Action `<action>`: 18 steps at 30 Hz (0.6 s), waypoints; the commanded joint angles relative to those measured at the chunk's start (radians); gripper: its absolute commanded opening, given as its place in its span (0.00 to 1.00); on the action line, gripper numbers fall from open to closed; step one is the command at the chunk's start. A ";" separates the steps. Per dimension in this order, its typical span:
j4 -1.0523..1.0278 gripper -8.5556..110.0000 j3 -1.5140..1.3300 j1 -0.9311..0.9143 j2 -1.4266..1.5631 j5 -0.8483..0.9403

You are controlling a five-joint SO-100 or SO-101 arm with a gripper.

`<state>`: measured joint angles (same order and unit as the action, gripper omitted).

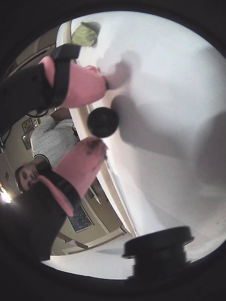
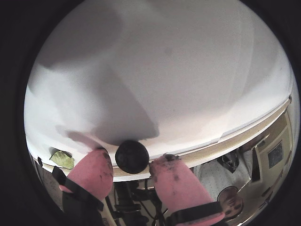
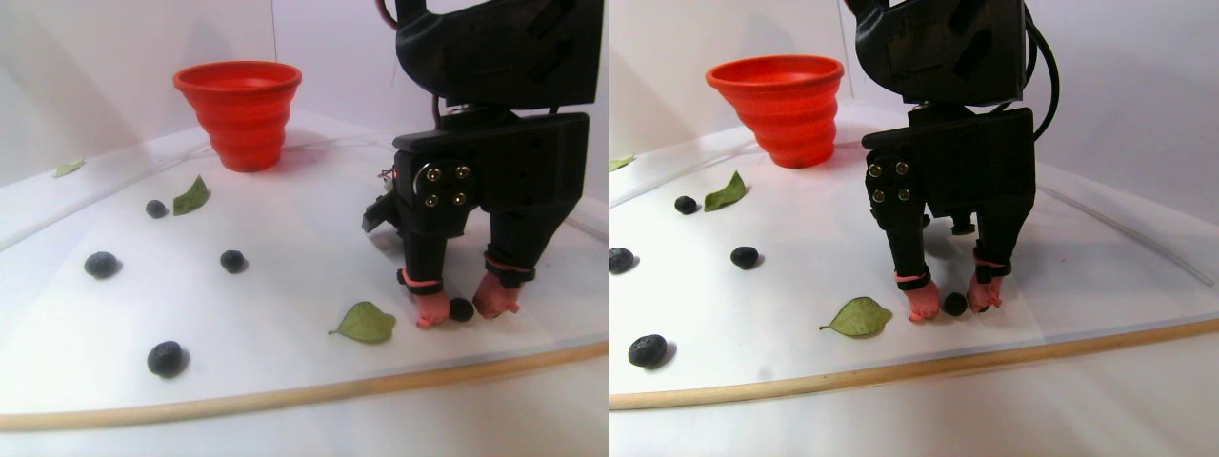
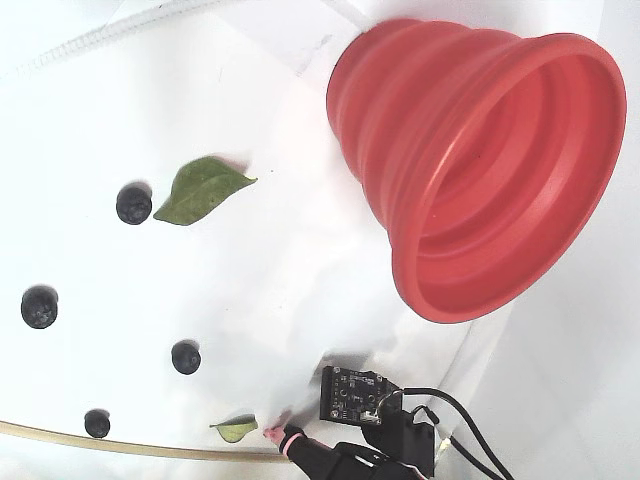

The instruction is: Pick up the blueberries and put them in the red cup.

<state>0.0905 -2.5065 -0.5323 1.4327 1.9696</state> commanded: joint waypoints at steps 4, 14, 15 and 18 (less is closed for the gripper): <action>-0.009 0.17 0.011 0.000 -0.006 0.012; -0.009 0.16 0.014 0.002 -0.005 0.003; -0.009 0.16 0.012 0.003 0.000 0.000; -0.017 0.15 0.008 0.005 0.014 -0.009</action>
<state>0.0813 -2.5019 -0.5292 1.4327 1.9727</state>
